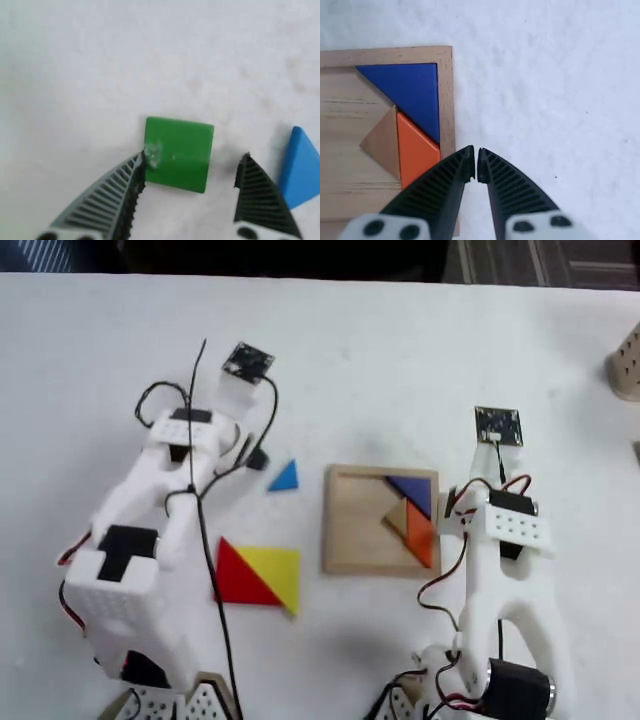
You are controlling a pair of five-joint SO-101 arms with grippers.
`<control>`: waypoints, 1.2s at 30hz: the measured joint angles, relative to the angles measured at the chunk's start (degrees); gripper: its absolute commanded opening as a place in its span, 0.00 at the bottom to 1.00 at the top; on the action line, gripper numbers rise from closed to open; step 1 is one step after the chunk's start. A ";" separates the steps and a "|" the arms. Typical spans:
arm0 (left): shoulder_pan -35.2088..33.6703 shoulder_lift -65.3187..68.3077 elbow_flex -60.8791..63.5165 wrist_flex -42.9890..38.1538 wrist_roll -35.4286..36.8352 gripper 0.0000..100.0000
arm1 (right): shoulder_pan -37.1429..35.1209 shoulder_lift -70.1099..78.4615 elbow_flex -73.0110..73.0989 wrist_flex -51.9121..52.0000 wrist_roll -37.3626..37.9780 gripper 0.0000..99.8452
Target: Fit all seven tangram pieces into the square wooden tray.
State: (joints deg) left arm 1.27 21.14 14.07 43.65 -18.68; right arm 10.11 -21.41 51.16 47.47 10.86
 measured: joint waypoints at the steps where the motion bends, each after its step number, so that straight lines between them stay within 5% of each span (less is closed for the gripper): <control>1: -0.09 1.05 -1.32 0.79 -0.26 0.29 | 0.00 0.00 0.00 0.00 0.00 0.02; 13: -0.44 13.45 -21.27 14.07 -2.64 0.29 | 0.00 0.00 0.00 0.00 0.00 0.02; 22: -0.09 14.15 -21.89 14.42 -2.73 0.18 | 0.00 0.00 0.00 0.00 0.00 0.02; 31: 0.79 14.15 -21.89 14.42 1.67 0.27 | 0.00 0.00 0.00 0.00 0.00 0.02; 36: 0.53 15.38 -22.86 14.42 3.52 0.21 | 0.00 0.00 0.00 0.00 0.00 0.02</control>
State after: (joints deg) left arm 1.80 36.53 -8.79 58.07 -15.16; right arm 10.11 -21.41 51.16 47.47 10.86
